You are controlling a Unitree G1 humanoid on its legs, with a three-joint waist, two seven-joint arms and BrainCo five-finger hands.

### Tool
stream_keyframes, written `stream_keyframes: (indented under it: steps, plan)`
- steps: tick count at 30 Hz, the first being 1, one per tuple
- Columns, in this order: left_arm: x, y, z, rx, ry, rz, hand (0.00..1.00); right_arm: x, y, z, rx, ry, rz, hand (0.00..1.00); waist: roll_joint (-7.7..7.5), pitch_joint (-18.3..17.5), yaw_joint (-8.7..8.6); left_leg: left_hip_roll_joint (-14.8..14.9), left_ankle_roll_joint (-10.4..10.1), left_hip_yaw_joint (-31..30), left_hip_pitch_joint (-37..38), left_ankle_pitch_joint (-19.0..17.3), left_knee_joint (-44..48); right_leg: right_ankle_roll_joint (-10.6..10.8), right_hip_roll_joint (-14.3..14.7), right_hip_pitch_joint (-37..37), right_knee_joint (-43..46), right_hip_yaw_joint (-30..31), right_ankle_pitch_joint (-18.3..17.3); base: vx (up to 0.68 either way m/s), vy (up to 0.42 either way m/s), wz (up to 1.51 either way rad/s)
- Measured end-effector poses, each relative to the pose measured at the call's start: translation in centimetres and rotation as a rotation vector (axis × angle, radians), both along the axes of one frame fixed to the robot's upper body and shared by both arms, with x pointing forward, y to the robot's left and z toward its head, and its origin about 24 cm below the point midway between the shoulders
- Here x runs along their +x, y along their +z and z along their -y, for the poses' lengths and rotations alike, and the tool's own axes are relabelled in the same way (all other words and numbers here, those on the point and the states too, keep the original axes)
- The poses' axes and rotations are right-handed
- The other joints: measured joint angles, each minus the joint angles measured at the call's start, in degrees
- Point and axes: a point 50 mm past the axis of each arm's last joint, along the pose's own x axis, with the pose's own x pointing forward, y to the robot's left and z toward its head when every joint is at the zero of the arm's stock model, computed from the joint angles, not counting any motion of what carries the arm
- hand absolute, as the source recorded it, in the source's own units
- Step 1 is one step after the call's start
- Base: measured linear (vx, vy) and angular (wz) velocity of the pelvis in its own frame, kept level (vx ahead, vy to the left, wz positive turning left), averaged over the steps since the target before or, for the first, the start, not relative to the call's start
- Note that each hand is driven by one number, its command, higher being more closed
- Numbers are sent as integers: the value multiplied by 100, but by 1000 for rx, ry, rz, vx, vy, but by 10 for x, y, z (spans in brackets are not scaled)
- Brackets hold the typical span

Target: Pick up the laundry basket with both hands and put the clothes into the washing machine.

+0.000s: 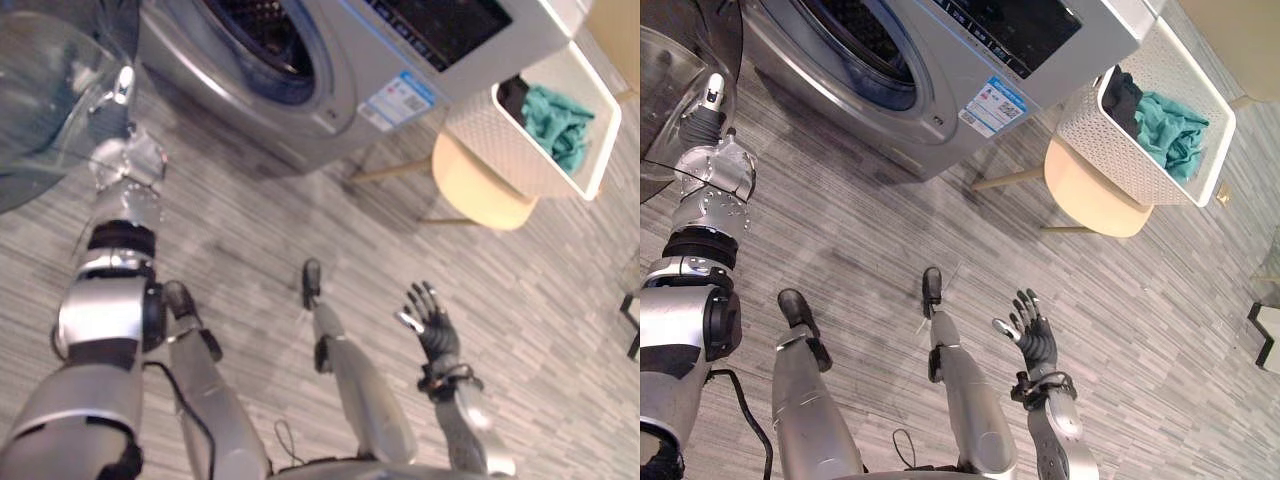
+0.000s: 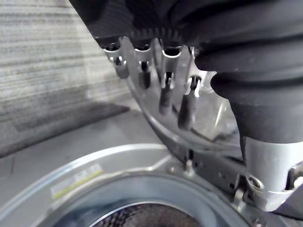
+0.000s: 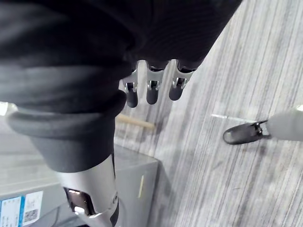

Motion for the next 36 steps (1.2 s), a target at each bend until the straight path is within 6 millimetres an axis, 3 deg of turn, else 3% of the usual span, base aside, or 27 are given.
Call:
stream_keyframes:
  steps: [5, 11, 16, 20, 21, 22, 23, 24, 26, 29, 30, 32, 33, 36]
  plan:
    - [0, 7, 4, -42, -3, 50, 0, 0, 7, -2, 6, 20, 36, 0, 120, 84, 169, 18, 9, -14, -21, -4, 34, -2, -1, 57, 0, -145, 0, 20, 2, 7]
    - [-3, 17, 4, -62, 9, 116, 0, -2, 5, -2, 5, 24, 29, 0, 133, 88, 269, -6, 12, -79, 77, -5, 23, -70, -9, 220, 0, -236, -44, 1, 9, 8]
    - [-11, -13, -9, -66, 51, 61, 0, -2, 3, 0, -9, 25, 19, 0, 210, 24, 283, -86, 39, -60, 401, -20, -63, -144, -67, 509, 6, -255, -100, 16, 16, 12]
    - [-22, -67, -13, -80, 79, -72, 0, 5, -18, 8, -64, 14, -68, 0, 378, -61, 302, -257, 60, 63, 904, 18, -243, -139, -183, 839, 54, -241, -175, 41, 18, 11]
    - [-26, -94, -6, -91, 64, -136, 0, 5, -31, 16, -84, -12, -127, 0, 490, -128, 305, -317, 64, 65, 1103, 21, -326, -142, -235, 983, 149, -272, -286, 48, 13, 28]
    - [-29, -108, -2, -93, 56, -172, 0, 5, -38, 20, -95, -23, -160, 0, 541, -169, 305, -372, 81, 69, 1230, 34, -401, -133, -271, 1057, 211, -279, -357, 57, 17, 39]
    - [-38, -138, 7, -106, 33, -246, 0, 3, -53, 28, -126, -45, -239, 0, 635, -257, 298, -511, 105, 107, 1537, 106, -621, -101, -376, 1200, 353, -303, -496, 51, 13, 34]
    - [-43, -154, 11, -113, 22, -285, 0, 0, -62, 33, -139, -55, -287, 0, 688, -343, 295, -589, 110, 126, 1657, 150, -753, -95, -439, 1243, 428, -322, -565, 71, 15, 45]
    - [-66, -202, 25, -114, -13, -417, 0, -13, -89, 49, -176, -99, -462, 0, 881, -594, 289, -841, 157, 141, 2054, 309, -1174, -32, -635, 1425, 591, -413, -741, 76, 21, 45]
    - [-115, -268, 41, -117, -73, -615, 0, -45, -123, 72, -165, -197, -727, 0, 1146, -889, 286, -1233, 235, 152, 2676, 556, -1874, 76, -886, 1790, 630, -521, -884, 33, 19, 40]
    - [-126, -279, 44, -113, -90, -653, 0, -52, -127, 75, -171, -202, -764, 0, 1189, -947, 293, -1290, 244, 148, 2770, 582, -1982, 92, -933, 1859, 624, -549, -902, 45, 51, 32]
    - [-175, -320, 56, -97, -156, -820, 0, -72, -138, 82, -166, -230, -875, 0, 1285, -1157, 294, -1470, 281, 154, 3217, 632, -2301, 166, -1064, 2180, 606, -557, -978, 61, 88, 22]
    - [-212, -346, 67, -113, -197, -938, 0, -86, -142, 85, -165, -249, -932, 0, 1328, -1345, 288, -1576, 287, 151, 3522, 638, -2495, 214, -1148, 2429, 559, -579, -1028, 56, 89, 17]
    - [-269, -377, 86, -148, -263, -1145, 0, -101, -147, 88, -149, -278, -987, 0, 1392, -1693, 279, -1731, 266, 148, 3968, 717, -2896, 278, -1243, 2786, 404, -629, -1075, 38, 48, 12]
